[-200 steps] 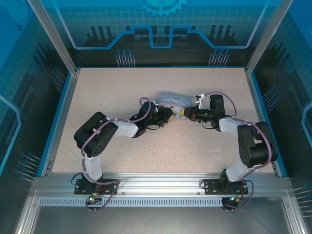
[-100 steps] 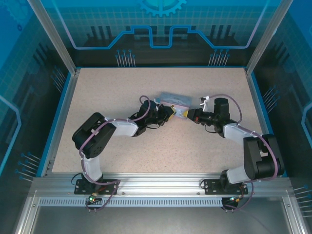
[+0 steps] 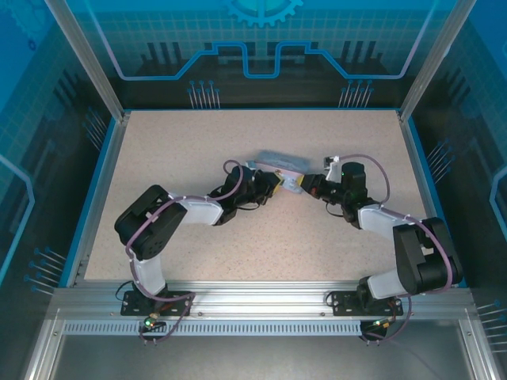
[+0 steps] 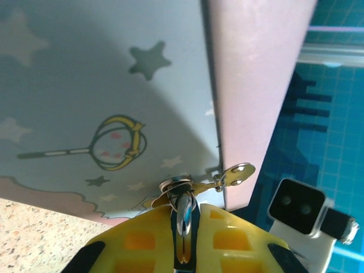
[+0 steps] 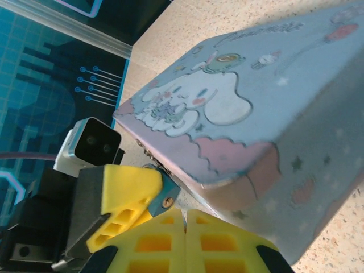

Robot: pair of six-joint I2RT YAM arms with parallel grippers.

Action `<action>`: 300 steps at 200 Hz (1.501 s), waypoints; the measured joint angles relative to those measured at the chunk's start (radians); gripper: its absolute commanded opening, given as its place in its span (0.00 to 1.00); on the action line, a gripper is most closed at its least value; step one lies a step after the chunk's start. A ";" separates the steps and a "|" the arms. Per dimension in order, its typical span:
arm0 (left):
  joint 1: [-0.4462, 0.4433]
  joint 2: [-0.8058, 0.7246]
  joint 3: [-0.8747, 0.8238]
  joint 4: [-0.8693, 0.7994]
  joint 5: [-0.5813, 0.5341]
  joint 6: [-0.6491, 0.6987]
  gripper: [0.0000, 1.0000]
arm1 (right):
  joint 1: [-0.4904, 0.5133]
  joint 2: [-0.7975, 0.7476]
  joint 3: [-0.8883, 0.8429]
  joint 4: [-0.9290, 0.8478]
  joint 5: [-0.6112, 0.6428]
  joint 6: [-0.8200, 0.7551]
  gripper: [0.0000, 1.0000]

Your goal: Unlock the padlock with the key

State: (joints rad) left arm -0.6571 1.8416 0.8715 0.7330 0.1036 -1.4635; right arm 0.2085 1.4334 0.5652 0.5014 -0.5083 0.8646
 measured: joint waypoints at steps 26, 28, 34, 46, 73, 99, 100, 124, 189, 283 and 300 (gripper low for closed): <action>-0.001 0.000 -0.005 0.042 -0.040 -0.064 0.00 | 0.051 0.000 -0.025 0.050 0.053 0.023 0.00; -0.001 0.000 -0.005 0.044 -0.041 -0.068 0.00 | 0.054 0.000 -0.026 0.053 0.057 0.024 0.00; 0.000 0.000 -0.005 0.060 -0.048 -0.082 0.00 | 0.060 0.000 -0.029 0.062 0.064 0.026 0.00; 0.000 0.000 -0.005 0.080 -0.059 -0.105 0.00 | 0.066 0.000 -0.030 0.073 0.085 0.031 0.00; 0.000 0.000 -0.005 0.101 -0.066 -0.128 0.00 | 0.077 0.003 -0.030 0.120 0.113 0.041 0.00; 0.000 0.000 -0.005 0.111 -0.067 -0.136 0.00 | 0.080 0.029 -0.029 0.167 0.117 0.057 0.00; 0.000 0.000 -0.005 0.111 -0.067 -0.136 0.00 | 0.081 0.030 -0.029 0.169 0.117 0.058 0.00; -0.001 0.001 -0.005 0.116 -0.067 -0.137 0.00 | 0.083 0.056 -0.025 0.198 0.124 0.079 0.00; -0.001 0.008 -0.005 0.133 -0.067 -0.158 0.00 | 0.092 0.072 0.006 0.235 0.138 0.098 0.00; -0.002 0.015 -0.005 0.144 -0.066 -0.161 0.00 | 0.092 0.084 0.020 0.241 0.146 0.105 0.00; -0.002 0.018 -0.005 0.145 -0.067 -0.161 0.00 | 0.092 0.091 0.026 0.241 0.147 0.105 0.00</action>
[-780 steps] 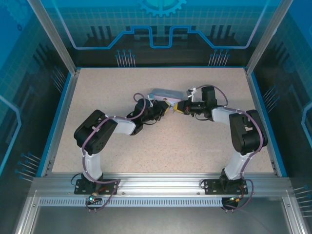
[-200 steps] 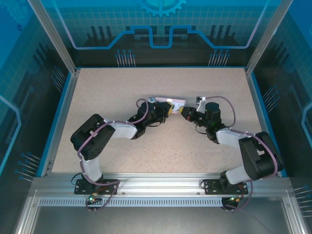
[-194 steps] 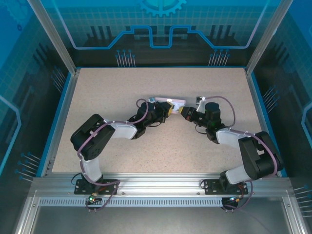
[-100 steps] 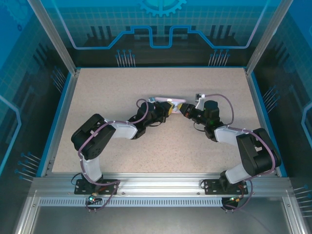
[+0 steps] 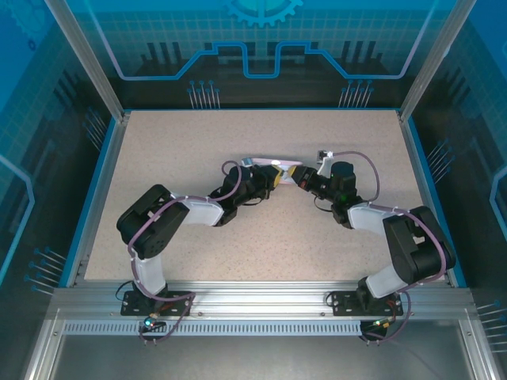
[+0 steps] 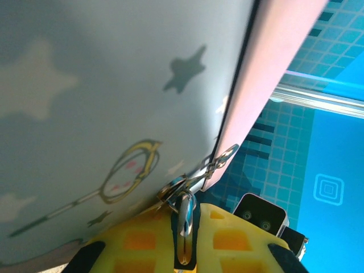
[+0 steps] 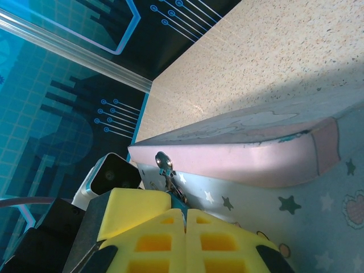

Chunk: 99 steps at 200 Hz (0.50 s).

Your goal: Unlock the padlock with the key

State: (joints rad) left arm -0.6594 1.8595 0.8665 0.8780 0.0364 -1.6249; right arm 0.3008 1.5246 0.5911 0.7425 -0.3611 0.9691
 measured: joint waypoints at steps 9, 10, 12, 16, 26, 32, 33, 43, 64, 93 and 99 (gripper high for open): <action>0.000 0.001 0.000 0.000 0.000 0.000 0.00 | 0.000 0.005 0.003 0.000 0.002 0.000 0.00; 0.000 0.002 0.000 0.000 0.000 0.000 0.00 | 0.000 0.006 0.003 0.000 0.002 0.000 0.00; 0.000 0.002 0.000 0.001 -0.001 0.000 0.00 | 0.000 0.007 0.004 0.000 0.003 0.000 0.00; 0.000 0.002 0.000 0.002 -0.003 0.000 0.00 | 0.000 0.009 0.005 0.000 0.003 0.000 0.00; 0.000 0.004 0.000 0.003 -0.006 0.000 0.00 | 0.000 0.013 0.006 0.002 0.003 0.000 0.00; 0.000 0.005 0.000 0.003 -0.006 -0.001 0.00 | 0.000 0.014 0.007 0.003 0.005 0.000 0.00; 0.000 0.005 0.000 0.003 -0.007 -0.001 0.00 | 0.000 0.015 0.007 0.003 0.005 0.000 0.00; 0.000 0.006 0.000 0.003 -0.007 -0.001 0.00 | 0.000 0.018 0.007 0.004 0.006 0.000 0.01; 0.000 0.006 0.000 0.003 -0.007 -0.004 0.00 | 0.000 0.021 0.007 0.008 0.010 0.000 0.01; 0.000 0.006 0.000 0.003 -0.012 -0.010 0.00 | 0.006 0.021 0.007 0.008 0.021 -0.001 0.01; 0.000 0.006 0.000 0.003 -0.014 -0.011 0.00 | 0.008 0.021 0.007 0.008 0.022 -0.001 0.01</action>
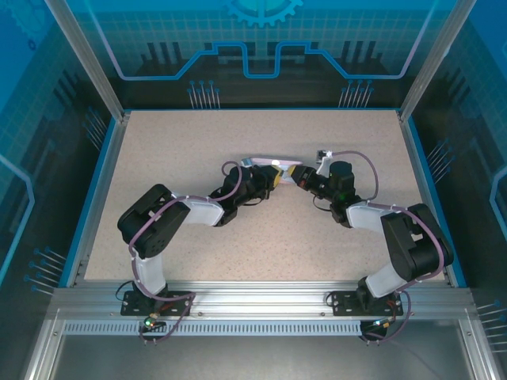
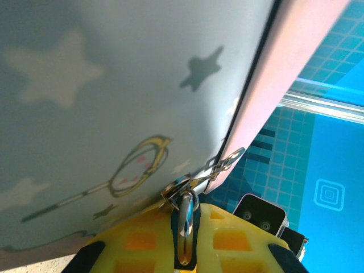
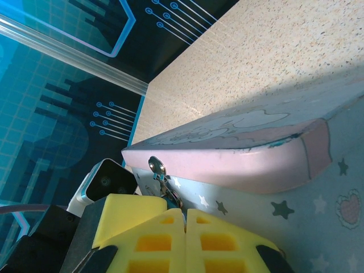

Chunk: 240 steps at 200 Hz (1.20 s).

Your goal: Unlock the padlock with the key

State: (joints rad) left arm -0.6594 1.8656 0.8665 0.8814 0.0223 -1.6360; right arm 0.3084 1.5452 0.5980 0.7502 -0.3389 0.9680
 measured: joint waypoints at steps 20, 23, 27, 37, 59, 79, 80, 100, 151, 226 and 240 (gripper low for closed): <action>0.000 0.000 0.000 0.000 -0.003 -0.006 0.00 | 0.005 0.004 0.000 0.004 0.011 -0.002 0.01; 0.000 0.001 0.000 0.000 -0.004 -0.007 0.00 | 0.006 0.006 0.000 0.007 0.014 -0.003 0.01; 0.000 0.001 0.000 0.000 -0.005 -0.008 0.00 | 0.007 0.008 0.000 0.010 0.016 -0.003 0.01; 0.000 0.004 0.000 0.000 -0.009 -0.008 0.00 | 0.011 0.013 -0.001 0.015 0.021 -0.003 0.01; 0.001 0.014 0.000 -0.001 -0.011 -0.011 0.00 | 0.018 0.022 -0.003 0.020 0.030 -0.005 0.01; 0.001 0.021 0.000 -0.003 -0.011 -0.012 0.00 | 0.027 0.023 -0.017 0.021 0.045 -0.007 0.01; 0.001 0.022 0.000 -0.004 -0.011 -0.012 0.00 | 0.027 0.023 -0.018 0.021 0.046 -0.007 0.01; 0.001 0.026 0.000 -0.008 -0.011 -0.013 0.00 | 0.032 0.022 -0.037 0.027 0.052 -0.008 0.01; -0.002 0.032 0.000 0.010 -0.007 -0.015 0.00 | 0.061 0.021 -0.094 -0.011 0.024 -0.015 0.01; -0.002 0.032 0.000 0.014 -0.002 -0.011 0.00 | -0.021 -0.083 -0.139 -0.055 0.006 -0.026 0.01; -0.002 0.032 0.000 0.014 0.001 -0.011 0.00 | -0.035 -0.108 -0.138 -0.053 0.006 -0.026 0.01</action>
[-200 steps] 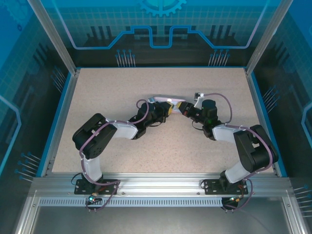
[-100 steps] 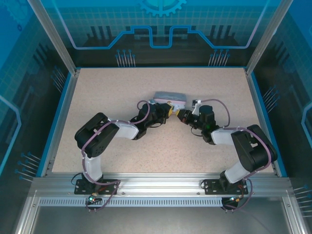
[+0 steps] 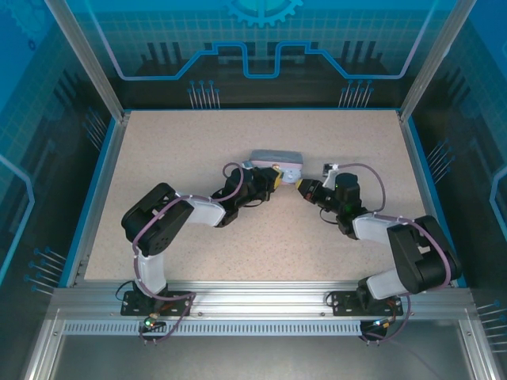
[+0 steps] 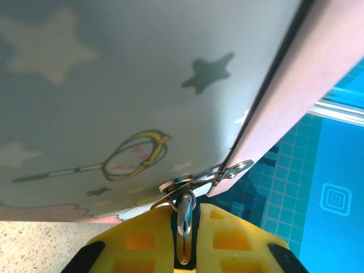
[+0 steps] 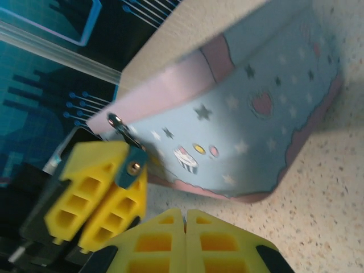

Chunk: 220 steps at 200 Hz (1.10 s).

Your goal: Unlock the padlock with the key

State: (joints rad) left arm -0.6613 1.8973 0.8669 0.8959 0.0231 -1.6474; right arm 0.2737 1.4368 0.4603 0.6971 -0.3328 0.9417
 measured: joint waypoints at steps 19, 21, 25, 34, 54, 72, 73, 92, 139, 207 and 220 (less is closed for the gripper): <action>0.000 0.000 0.000 0.000 0.001 0.000 0.00 | 0.001 -0.010 0.015 0.000 0.000 0.001 0.02; 0.000 0.000 0.000 0.000 0.001 0.000 0.00 | 0.001 -0.010 0.018 0.000 0.000 0.001 0.02; 0.000 0.000 0.000 0.000 0.002 0.000 0.00 | 0.001 -0.010 0.022 0.000 0.001 0.001 0.02; 0.000 0.000 0.000 0.000 0.004 0.000 0.00 | 0.001 -0.010 0.033 -0.001 0.001 0.001 0.02; 0.000 0.000 0.000 0.000 0.009 0.000 0.00 | 0.008 0.000 0.065 0.005 0.003 0.001 0.02; 0.000 0.000 0.000 0.000 0.011 0.000 0.00 | 0.024 0.024 0.086 0.016 0.003 0.002 0.02; 0.000 0.000 0.000 0.000 0.011 0.000 0.00 | 0.025 0.025 0.087 0.018 0.003 0.002 0.02; 0.000 0.000 0.000 0.000 0.011 0.000 0.00 | 0.039 0.051 0.092 0.027 0.004 0.005 0.02; 0.000 0.000 0.000 0.000 0.012 -0.001 0.00 | 0.042 0.067 0.092 0.034 0.016 0.008 0.02; 0.000 0.000 0.000 0.001 0.012 -0.003 0.00 | 0.042 0.061 0.089 0.011 0.037 0.005 0.02; 0.000 0.000 0.000 0.001 0.012 -0.003 0.00 | 0.042 0.062 0.089 0.015 0.037 0.005 0.02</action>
State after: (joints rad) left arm -0.6613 1.8973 0.8669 0.8967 0.0349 -1.6505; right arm 0.3161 1.4990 0.5495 0.7120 -0.2958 0.9466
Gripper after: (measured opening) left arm 0.112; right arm 0.044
